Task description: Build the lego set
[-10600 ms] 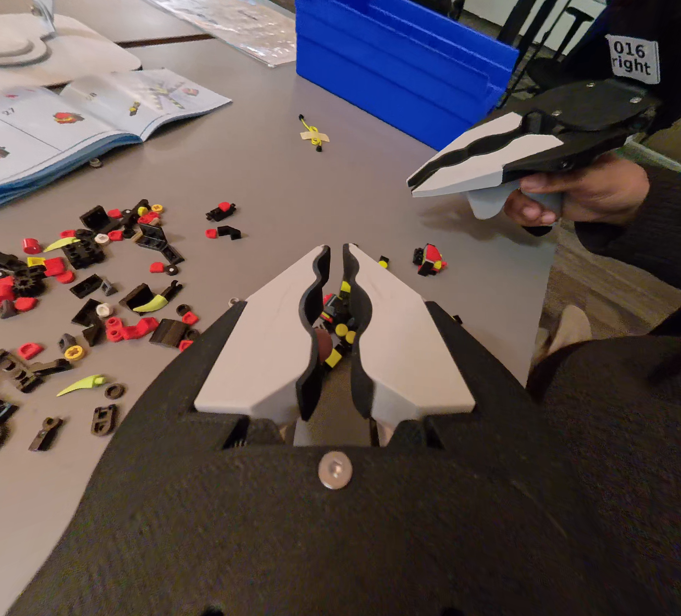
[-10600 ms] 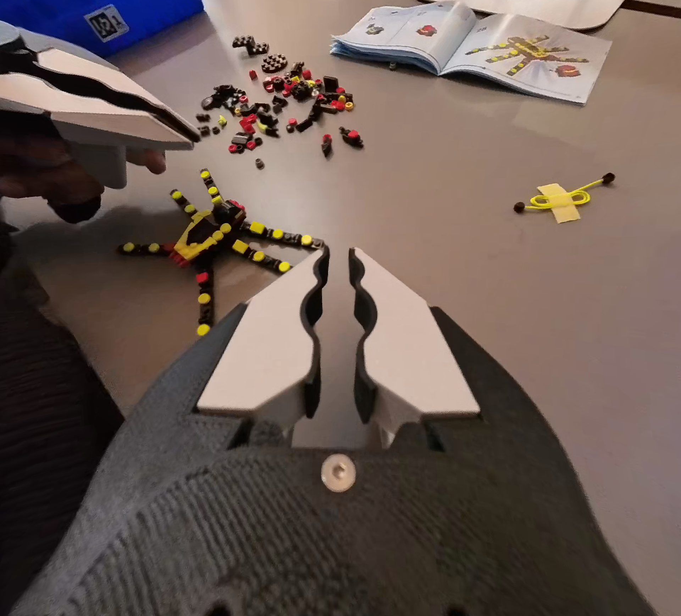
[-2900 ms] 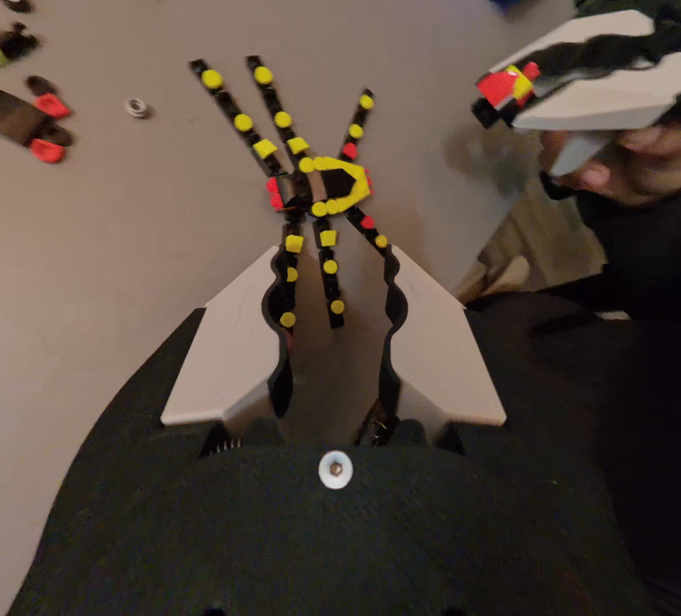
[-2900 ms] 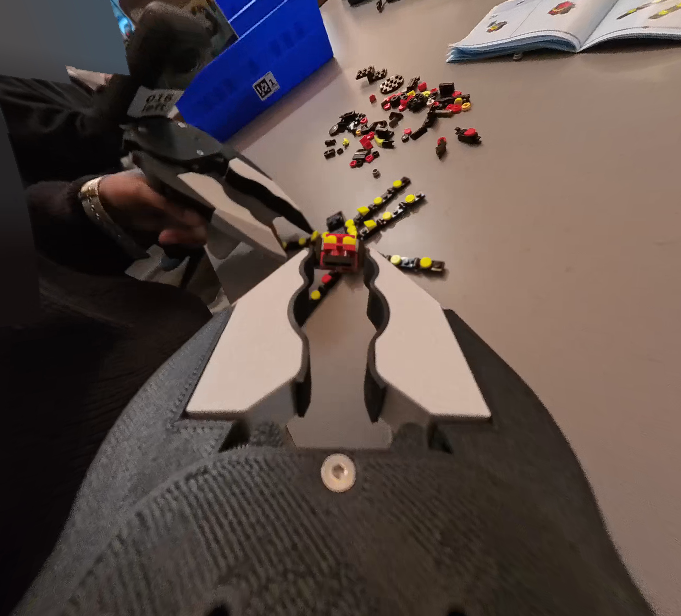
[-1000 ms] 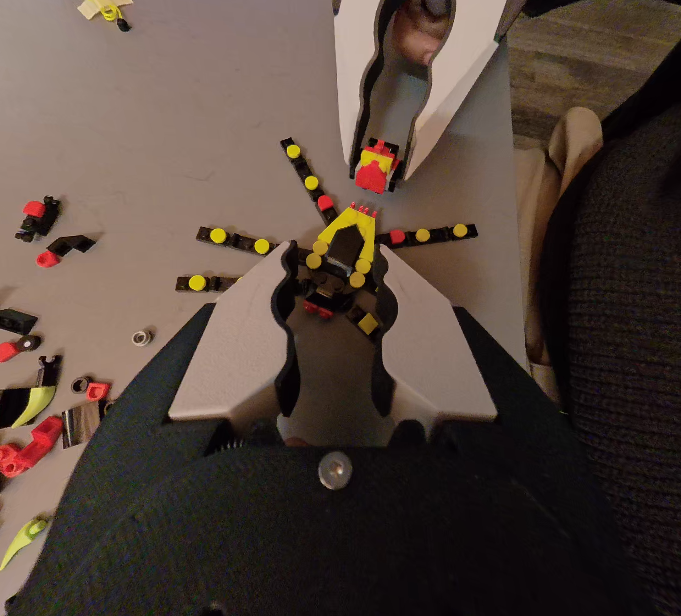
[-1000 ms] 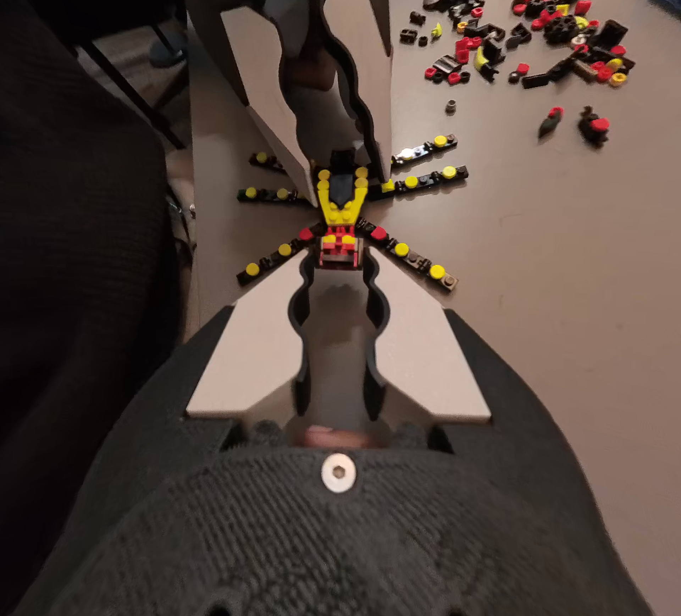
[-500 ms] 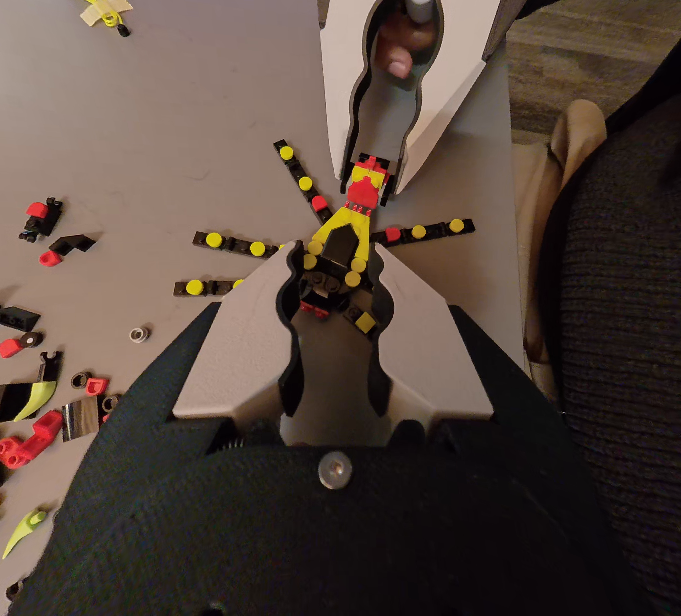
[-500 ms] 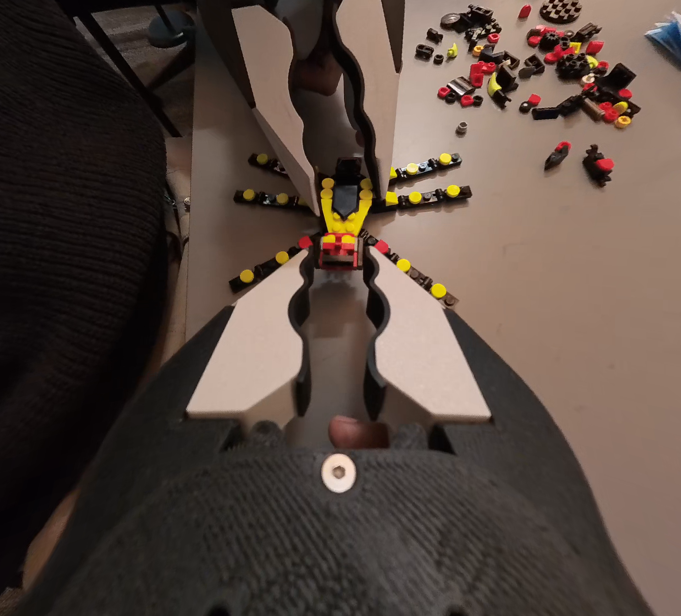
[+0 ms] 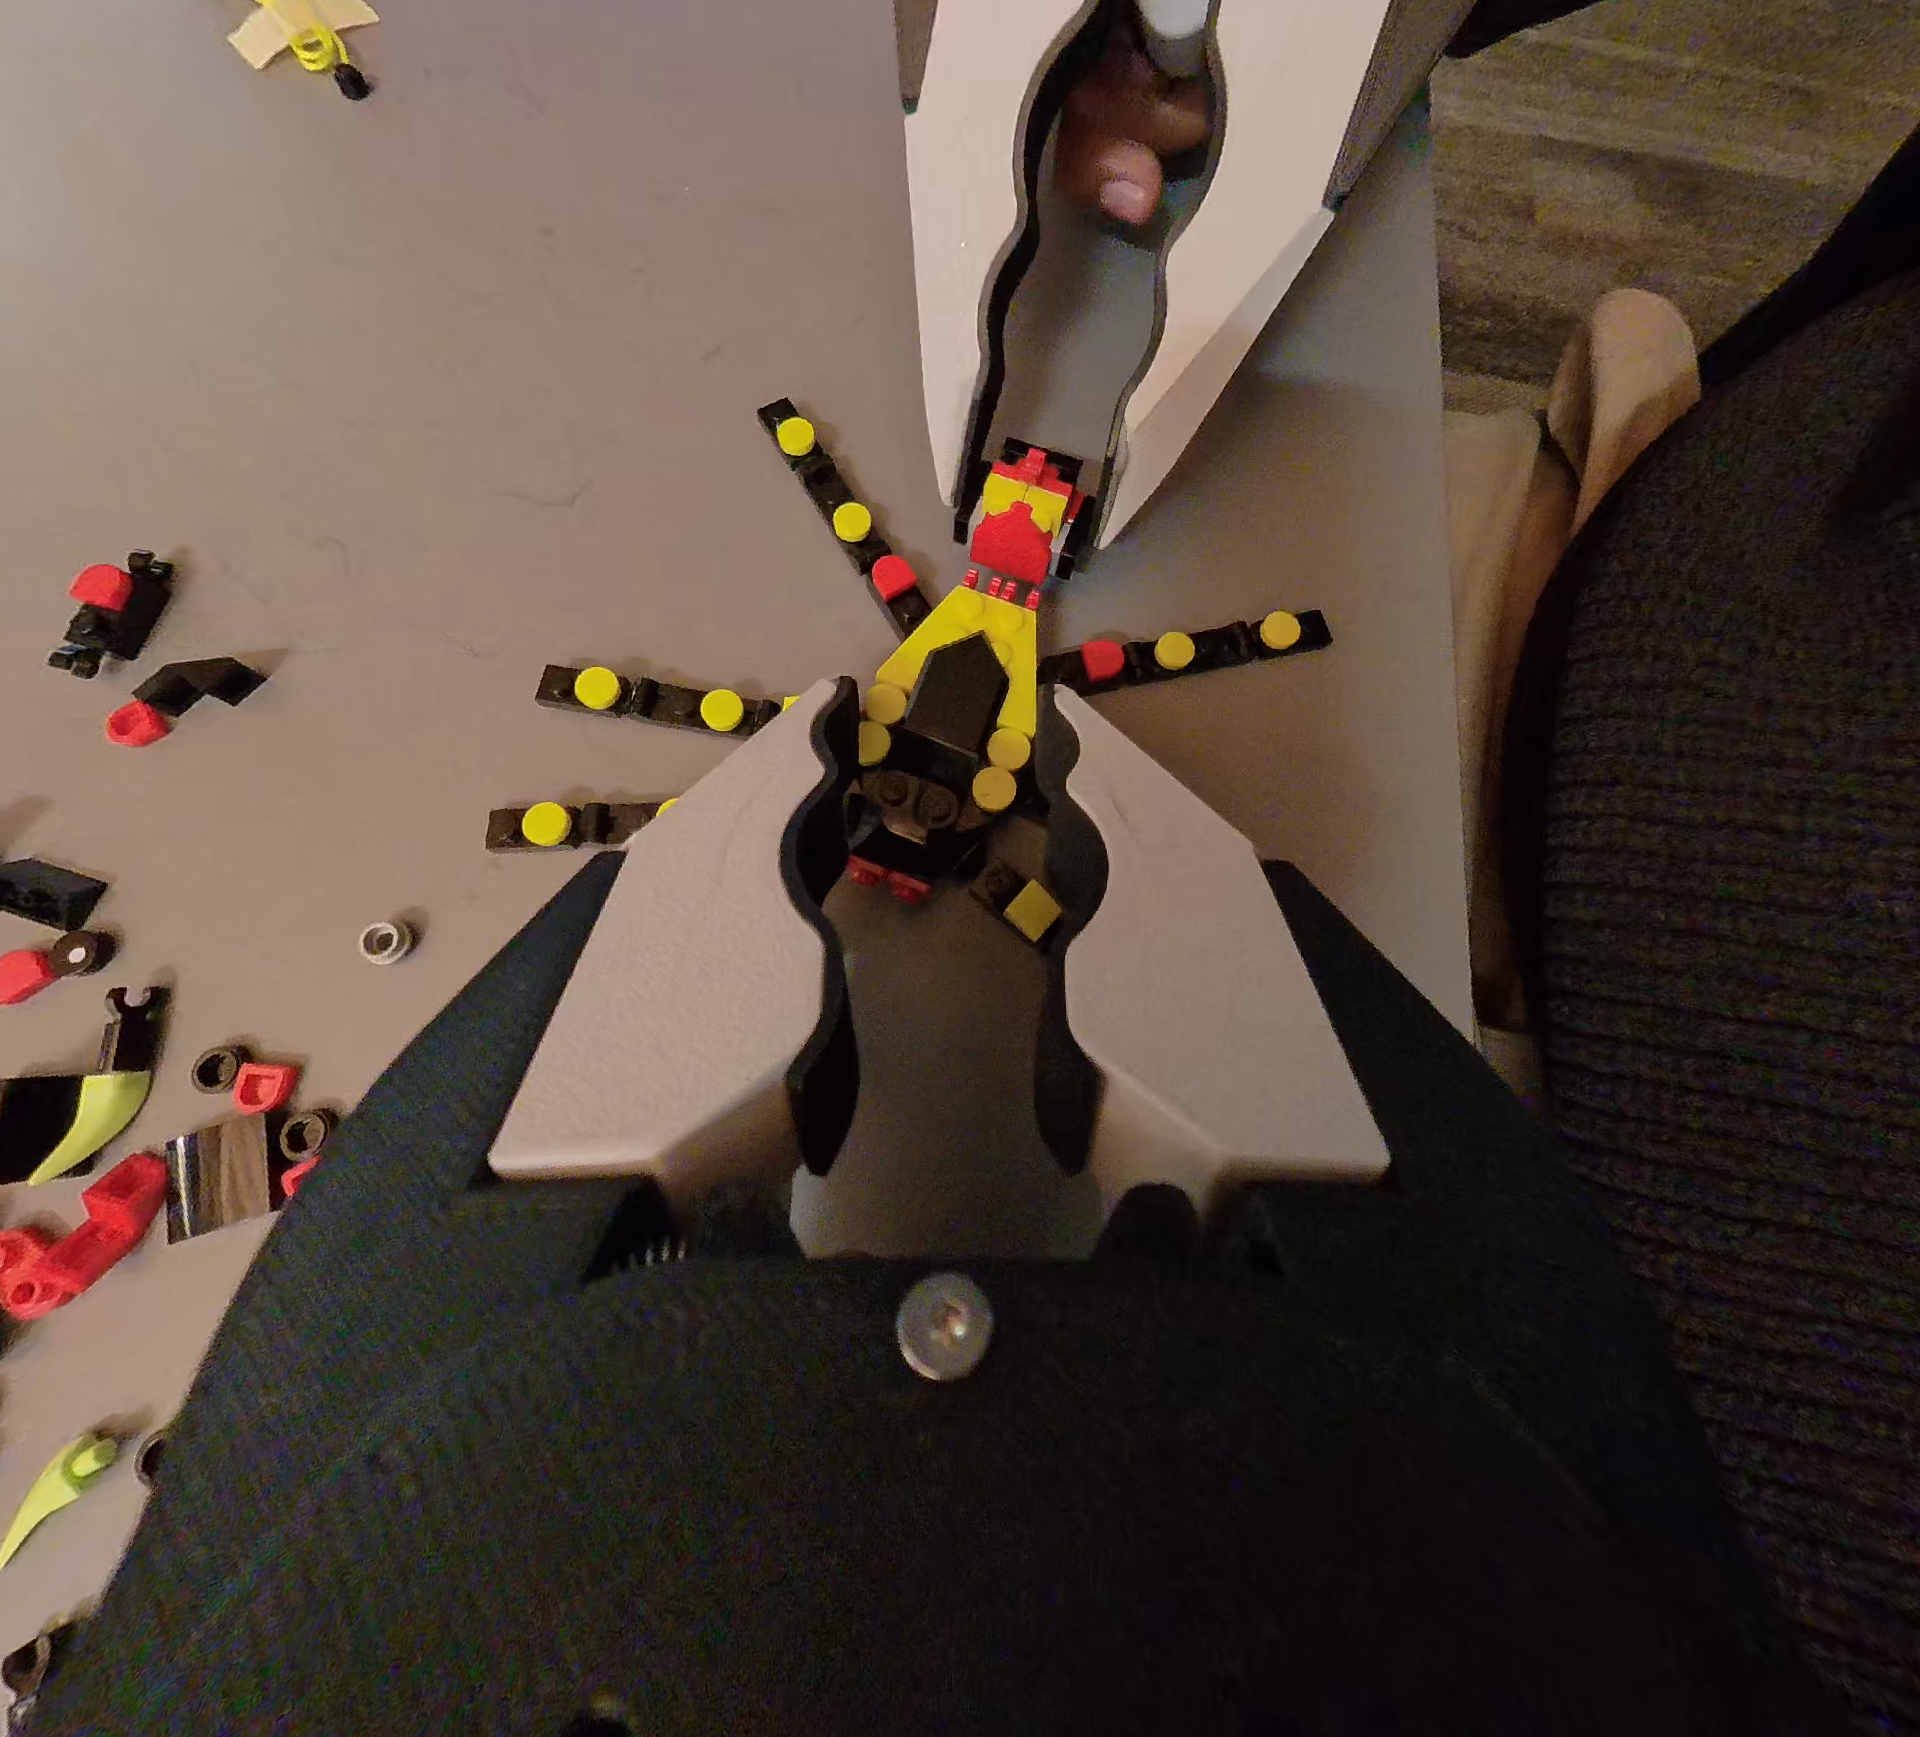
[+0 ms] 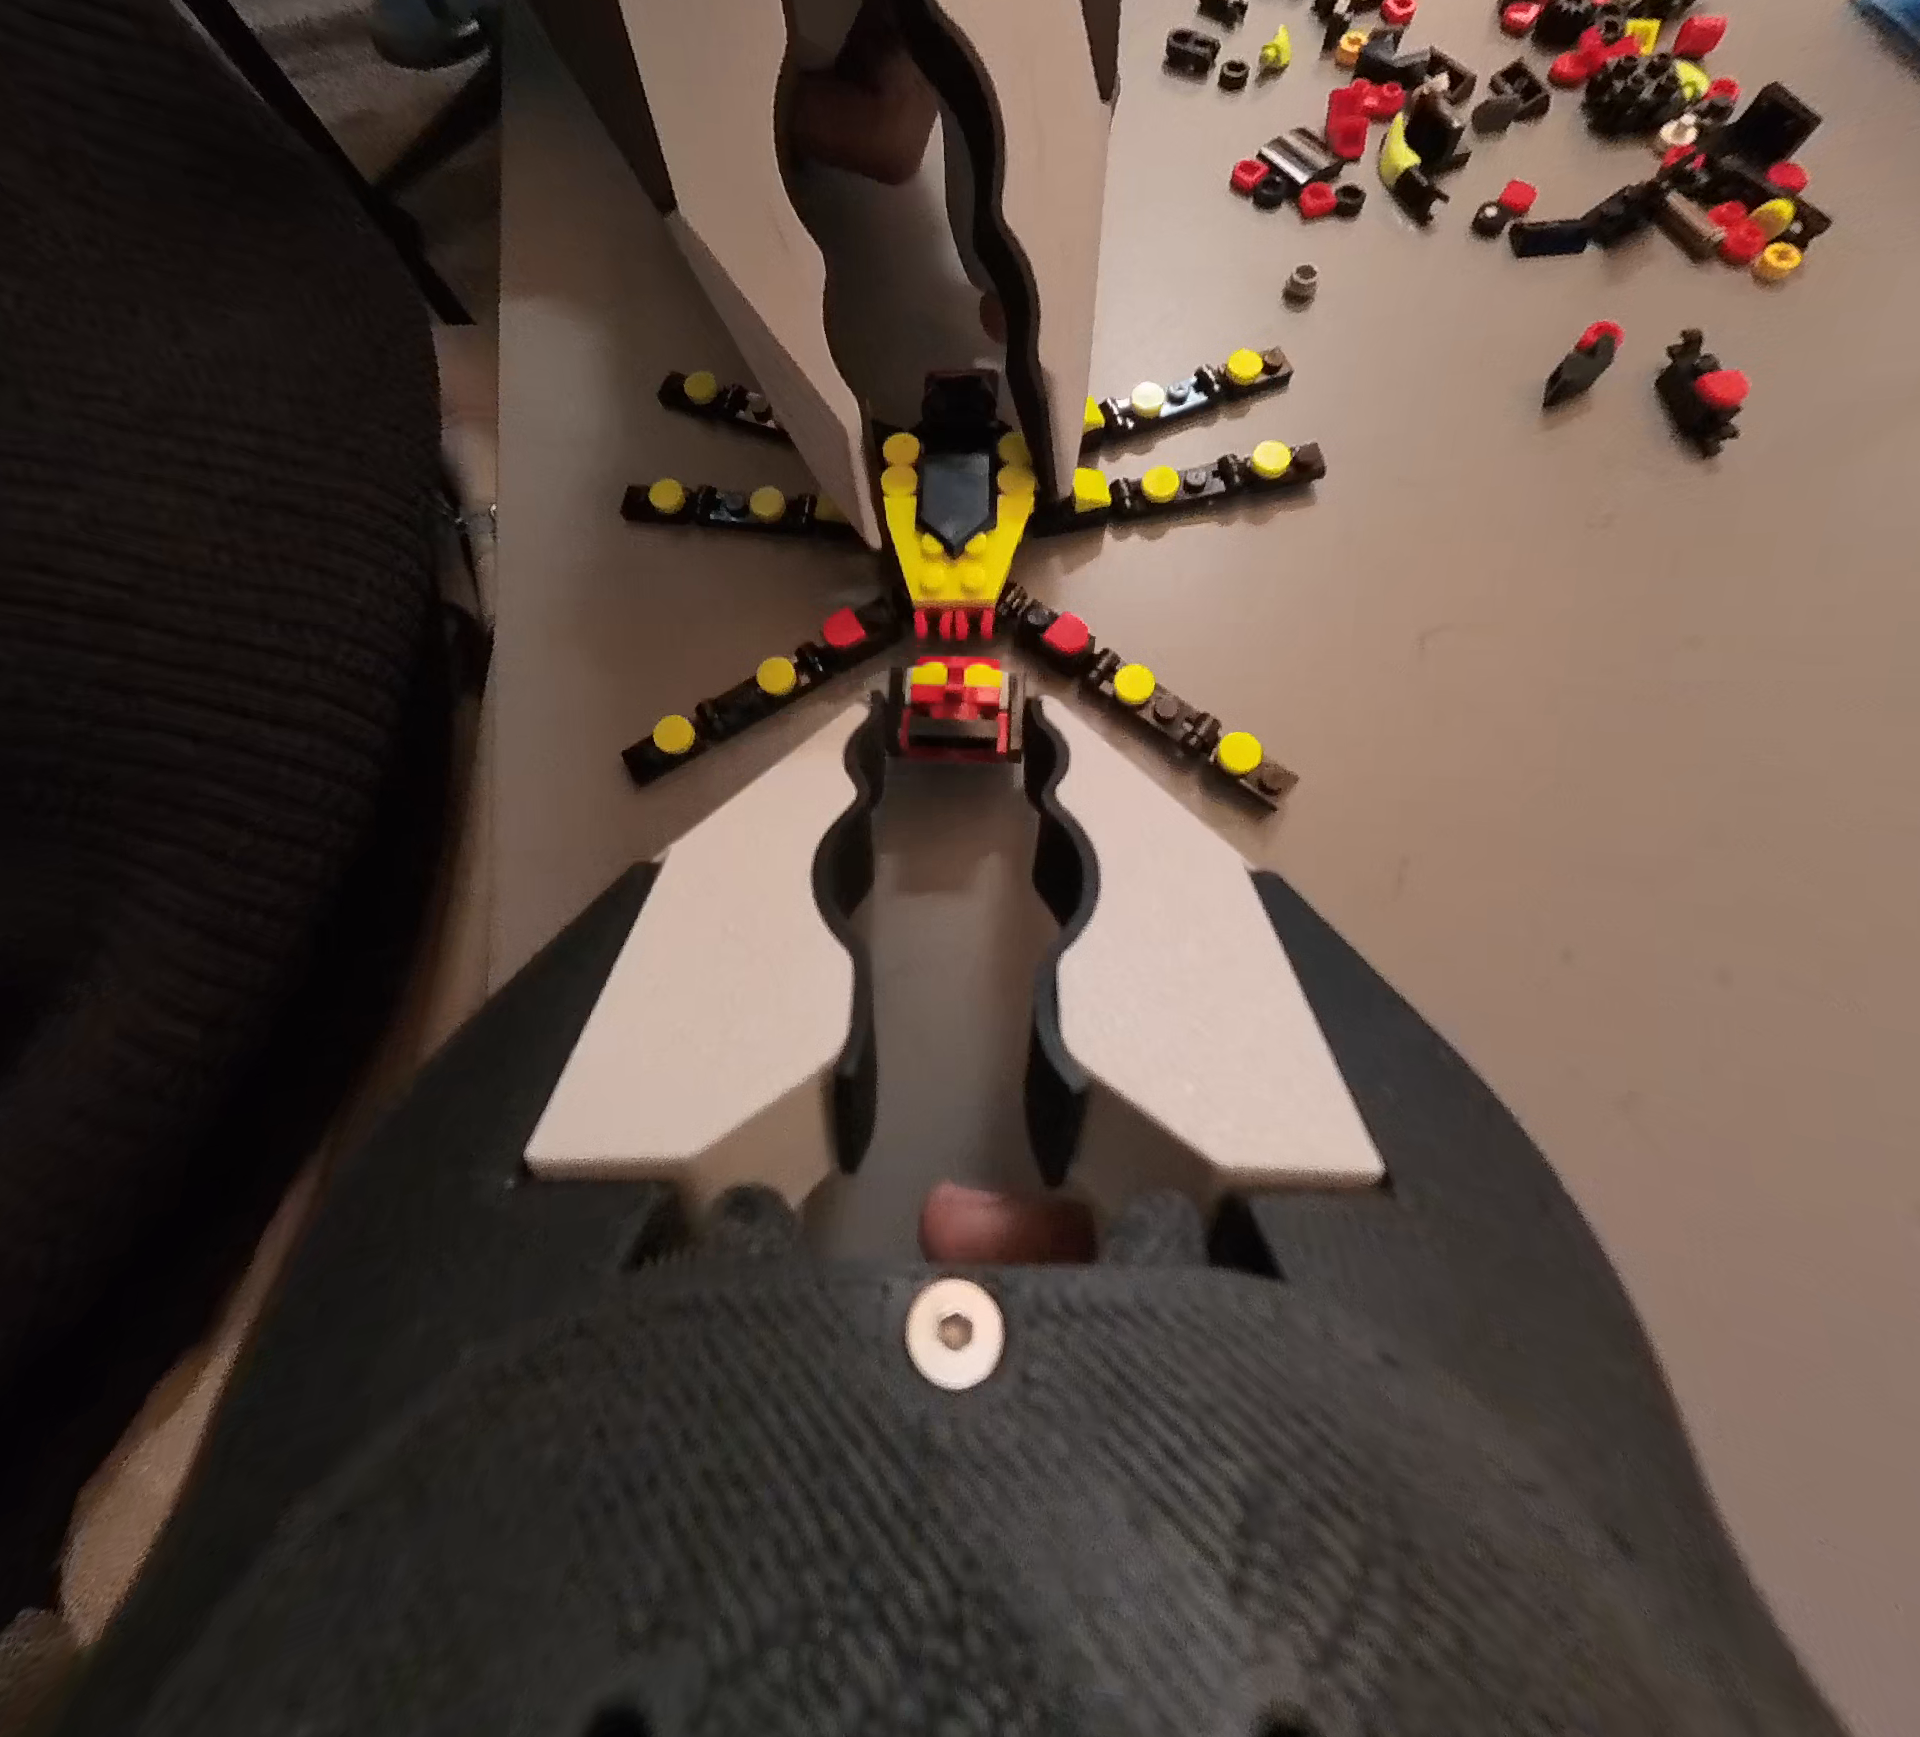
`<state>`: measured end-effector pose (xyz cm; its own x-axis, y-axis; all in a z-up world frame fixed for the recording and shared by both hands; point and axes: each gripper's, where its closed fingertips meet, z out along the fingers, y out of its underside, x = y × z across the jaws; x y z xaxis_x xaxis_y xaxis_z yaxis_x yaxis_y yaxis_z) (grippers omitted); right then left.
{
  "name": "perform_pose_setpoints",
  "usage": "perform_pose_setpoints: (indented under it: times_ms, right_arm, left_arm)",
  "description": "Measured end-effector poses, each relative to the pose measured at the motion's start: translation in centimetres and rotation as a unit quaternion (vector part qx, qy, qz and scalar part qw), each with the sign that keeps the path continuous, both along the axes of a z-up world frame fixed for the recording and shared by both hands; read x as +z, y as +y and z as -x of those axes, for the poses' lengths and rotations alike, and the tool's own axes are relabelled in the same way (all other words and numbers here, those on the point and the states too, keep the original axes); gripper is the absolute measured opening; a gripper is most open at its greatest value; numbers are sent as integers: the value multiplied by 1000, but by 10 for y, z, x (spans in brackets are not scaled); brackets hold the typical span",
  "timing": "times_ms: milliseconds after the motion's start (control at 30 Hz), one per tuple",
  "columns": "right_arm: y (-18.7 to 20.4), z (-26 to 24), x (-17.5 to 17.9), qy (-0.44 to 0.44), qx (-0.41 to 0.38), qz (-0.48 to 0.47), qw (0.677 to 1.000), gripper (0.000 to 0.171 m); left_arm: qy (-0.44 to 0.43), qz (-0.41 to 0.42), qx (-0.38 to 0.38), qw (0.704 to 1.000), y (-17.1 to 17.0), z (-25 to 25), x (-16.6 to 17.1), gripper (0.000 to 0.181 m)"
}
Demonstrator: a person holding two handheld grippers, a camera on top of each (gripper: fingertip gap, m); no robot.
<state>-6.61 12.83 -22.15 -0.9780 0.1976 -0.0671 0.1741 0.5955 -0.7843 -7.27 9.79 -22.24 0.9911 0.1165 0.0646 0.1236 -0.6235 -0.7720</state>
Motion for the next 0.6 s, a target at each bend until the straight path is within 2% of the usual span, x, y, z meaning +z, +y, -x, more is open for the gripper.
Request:
perform_pose_setpoints:
  times_ms: [600]
  right_arm:
    - [14, 4, -10, 0, -15, -31, 999, 25]
  left_arm:
    - [-15, -4, 13, 1000, -1, 4, 0, 32]
